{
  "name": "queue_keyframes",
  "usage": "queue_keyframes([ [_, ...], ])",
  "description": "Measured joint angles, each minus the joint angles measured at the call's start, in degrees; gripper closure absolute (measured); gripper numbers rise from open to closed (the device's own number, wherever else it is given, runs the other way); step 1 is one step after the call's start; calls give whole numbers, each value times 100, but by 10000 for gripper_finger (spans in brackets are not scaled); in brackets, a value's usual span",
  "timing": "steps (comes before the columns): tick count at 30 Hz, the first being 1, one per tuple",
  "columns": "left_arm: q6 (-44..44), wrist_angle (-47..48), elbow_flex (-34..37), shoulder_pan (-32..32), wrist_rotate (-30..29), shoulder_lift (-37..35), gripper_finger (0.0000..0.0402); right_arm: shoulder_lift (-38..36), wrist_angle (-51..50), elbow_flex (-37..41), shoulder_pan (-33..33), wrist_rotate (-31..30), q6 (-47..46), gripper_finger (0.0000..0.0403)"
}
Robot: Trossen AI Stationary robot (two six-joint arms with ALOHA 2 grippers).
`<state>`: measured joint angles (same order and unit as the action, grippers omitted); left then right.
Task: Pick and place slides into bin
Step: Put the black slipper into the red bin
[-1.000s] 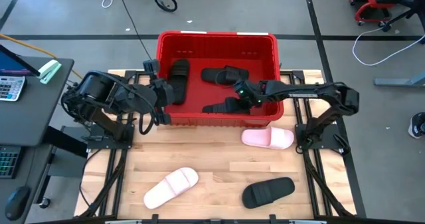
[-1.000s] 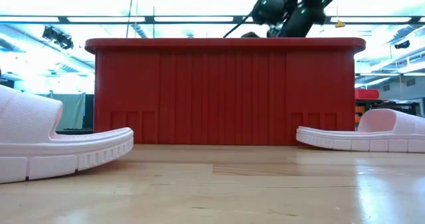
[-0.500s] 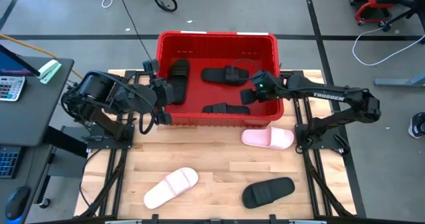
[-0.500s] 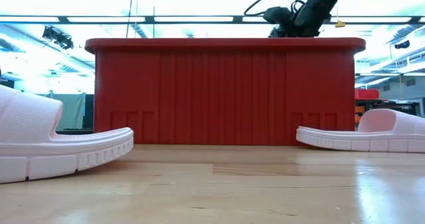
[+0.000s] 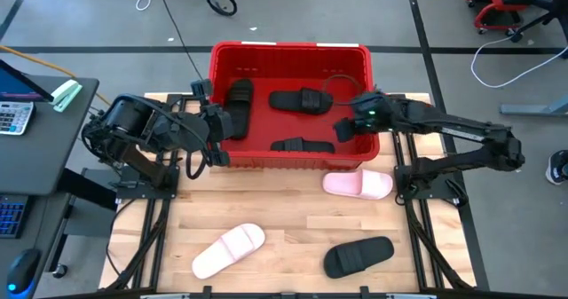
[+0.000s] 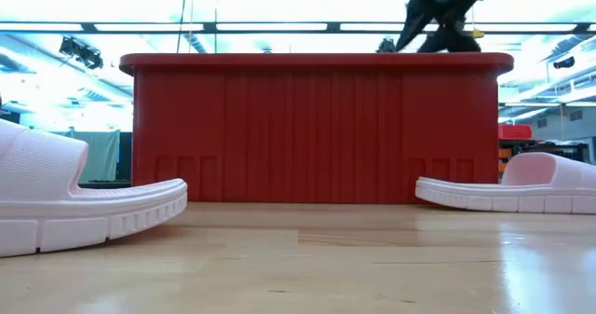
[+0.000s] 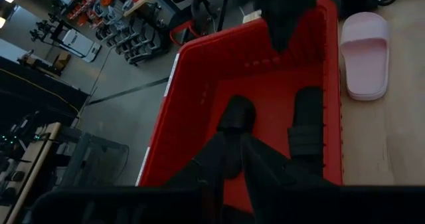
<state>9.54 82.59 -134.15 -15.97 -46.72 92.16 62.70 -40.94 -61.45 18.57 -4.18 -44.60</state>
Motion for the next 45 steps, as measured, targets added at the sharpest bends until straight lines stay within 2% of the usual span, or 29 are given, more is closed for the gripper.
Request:
queue_keyframes([
  [5,-100,0,0,-1,1,2,340,-646,39,0,-651,94,-32,251],
  [8,-287,0,0,0,171,4,342,-761,112,0,-1516,494,-102,254],
  [10,-291,2,-2,0,363,13,342,-724,394,0,-2275,506,-528,257],
  [15,-293,0,-2,-4,469,20,338,-373,1229,0,-4212,-486,-1857,264],
  [19,-299,0,-2,-2,468,20,340,48,1153,0,-5427,-1562,-3358,270],
  [24,-695,38,-2,-3,470,20,336,778,1007,0,-6480,-1780,-5645,272],
  [27,-898,118,-2,-2,469,20,332,1322,797,0,-6904,-1777,-6762,272],
  [32,-935,175,-2,-2,470,20,332,2056,-165,0,-7303,-1586,-8127,272],
  [37,-969,175,-2,-2,468,17,334,2325,138,0,-7561,-1503,-8601,273],
  [45,-1091,175,-2,-2,466,17,327,2968,299,0,-7590,-1387,-8635,273],
])
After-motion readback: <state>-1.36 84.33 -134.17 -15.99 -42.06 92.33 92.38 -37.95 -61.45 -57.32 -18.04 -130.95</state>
